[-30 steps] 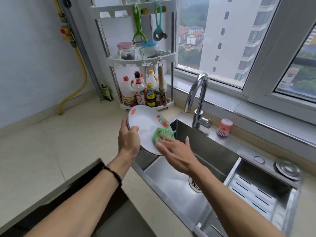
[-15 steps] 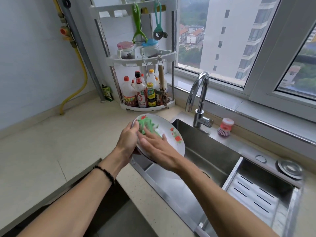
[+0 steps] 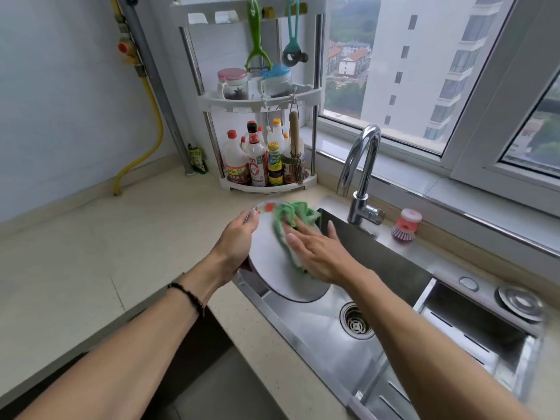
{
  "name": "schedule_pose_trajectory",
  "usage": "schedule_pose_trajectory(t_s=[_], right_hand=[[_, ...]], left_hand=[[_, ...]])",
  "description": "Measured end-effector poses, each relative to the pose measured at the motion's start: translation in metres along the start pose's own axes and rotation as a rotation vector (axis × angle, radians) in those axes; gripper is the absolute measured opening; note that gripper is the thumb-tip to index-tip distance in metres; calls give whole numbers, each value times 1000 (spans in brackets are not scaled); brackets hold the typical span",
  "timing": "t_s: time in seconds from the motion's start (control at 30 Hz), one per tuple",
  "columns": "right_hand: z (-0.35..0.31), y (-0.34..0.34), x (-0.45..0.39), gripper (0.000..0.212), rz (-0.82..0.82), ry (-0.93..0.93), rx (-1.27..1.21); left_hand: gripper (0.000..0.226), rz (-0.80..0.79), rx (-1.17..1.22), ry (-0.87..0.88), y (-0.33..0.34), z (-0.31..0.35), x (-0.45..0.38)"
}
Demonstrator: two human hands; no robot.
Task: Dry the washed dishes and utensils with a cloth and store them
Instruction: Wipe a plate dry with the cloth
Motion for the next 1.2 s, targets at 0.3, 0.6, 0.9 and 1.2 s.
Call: schedule_pose_trajectory(t_s=[0.3,0.6,0.9,1.2], right_hand=[[-42,30,39,55,-31,-72,-305],[23,7,7,53,-80,1,120],[-18,21,52,56,89,-151,84],[-13,-19,44,48,353,-320,461]], left_hand=[[38,261,49,-4,-26,0,-4],[35,19,69,-142,5,-14,-4],[34,222,150,-56,-15,-4,-14],[78,396,-848,305,-12,29,-7]])
Point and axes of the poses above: each hand's wrist, its own x-axis away from the middle knuckle, its own y-axis out of the palm, z = x × y, the point moved 10 cm from there along -x, towards the middle knuckle, and after that the axes turned 11 degrees about -y, right-handed, at the moved point
